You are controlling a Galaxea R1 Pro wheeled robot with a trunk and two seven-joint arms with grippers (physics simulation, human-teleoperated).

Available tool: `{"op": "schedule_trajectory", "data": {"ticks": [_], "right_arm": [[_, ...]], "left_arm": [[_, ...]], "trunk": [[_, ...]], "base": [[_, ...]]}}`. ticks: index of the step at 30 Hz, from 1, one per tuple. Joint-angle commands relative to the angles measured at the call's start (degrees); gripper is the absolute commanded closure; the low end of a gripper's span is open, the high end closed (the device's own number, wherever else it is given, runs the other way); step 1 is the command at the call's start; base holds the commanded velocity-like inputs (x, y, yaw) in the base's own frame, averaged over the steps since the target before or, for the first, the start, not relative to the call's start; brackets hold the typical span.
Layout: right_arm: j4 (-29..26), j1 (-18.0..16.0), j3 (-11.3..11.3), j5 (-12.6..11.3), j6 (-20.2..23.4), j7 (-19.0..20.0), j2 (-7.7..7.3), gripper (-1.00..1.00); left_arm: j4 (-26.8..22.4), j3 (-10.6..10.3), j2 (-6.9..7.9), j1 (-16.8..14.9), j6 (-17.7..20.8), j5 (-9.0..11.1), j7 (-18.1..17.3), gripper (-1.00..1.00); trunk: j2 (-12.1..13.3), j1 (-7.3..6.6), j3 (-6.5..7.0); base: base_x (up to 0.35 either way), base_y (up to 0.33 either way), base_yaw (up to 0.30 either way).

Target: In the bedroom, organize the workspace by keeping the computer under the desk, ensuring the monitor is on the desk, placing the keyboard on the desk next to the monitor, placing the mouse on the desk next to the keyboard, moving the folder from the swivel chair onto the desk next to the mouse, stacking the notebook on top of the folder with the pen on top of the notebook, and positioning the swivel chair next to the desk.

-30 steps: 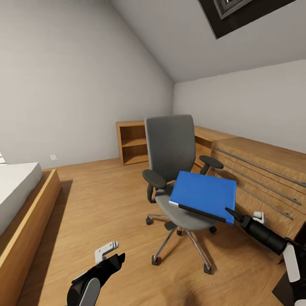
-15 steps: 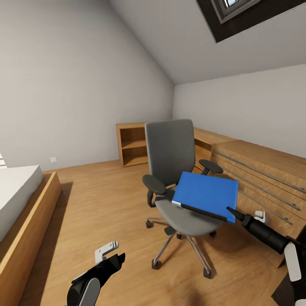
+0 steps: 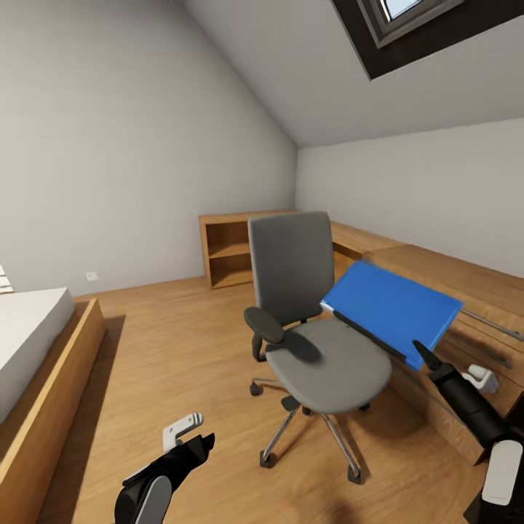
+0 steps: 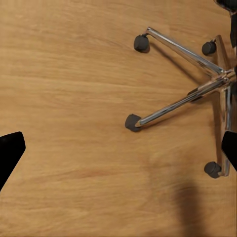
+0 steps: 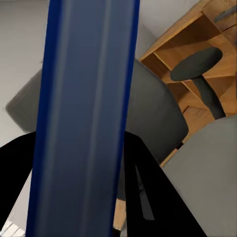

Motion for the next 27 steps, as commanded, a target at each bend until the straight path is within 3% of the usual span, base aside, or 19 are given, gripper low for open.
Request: {"op": "schedule_trajectory", "data": {"ticks": [1, 5, 12, 15, 20, 25, 27], "right_arm": [[-0.97, -0.02, -0.99, -0.08, 0.19, 0.13, 1.06, 1.0], [-2.43, 0.03, -2.25, -0.07, -0.64, -0.31, 2.45, 1.0], [-2.77, 0.02, -2.58, -0.08, -1.22, -4.63, 2.76, 1.0], [-2.76, 0.02, -2.6, -0.09, -1.25, -9.59, 2.76, 1.0], [-2.59, 0.02, -2.41, -0.42, -1.28, -22.19, 2.76, 1.0], [-1.13, 0.01, 0.04, -1.75, -1.31, -26.15, 2.76, 1.0], [-0.65, 0.01, 0.76, -3.47, -1.29, -26.53, 2.76, 1.0]], "left_arm": [[-0.07, -0.03, 0.01, -0.03, 0.1, 0.6, 0.51, -1.0], [-0.07, 0.01, 0.01, -0.03, 0.1, 0.6, 0.45, -1.0], [-0.03, 0.03, 0.01, -0.03, 0.13, 0.65, 0.48, -1.0], [0.0, 0.03, 0.01, -0.03, 0.13, 0.68, 0.45, -1.0], [0.01, 0.05, 0.03, -0.03, 0.12, 0.69, 0.44, -1.0], [0.02, 0.08, 0.05, -0.03, 0.1, 0.69, 0.44, -1.0], [0.02, 0.1, 0.08, -0.03, 0.1, 0.69, 0.44, -1.0]], "trunk": [[0.39, -0.23, 0.12], [1.99, -1.11, 0.84], [4.8, -2.65, 2.1], [6.0, -3.31, 2.64], [8.01, -4.41, 3.54], [10.01, -5.51, 4.43], [10.82, -5.95, 4.79]], "base": [[0.0, 0.0, 0.0], [0.0, 0.0, 0.0], [0.0, 0.0, 0.0], [0.0, 0.0, 0.0], [-0.144, 0.0, 0.0], [-0.302, 0.0, 0.0], [-0.329, 0.003, 0.0]]}}
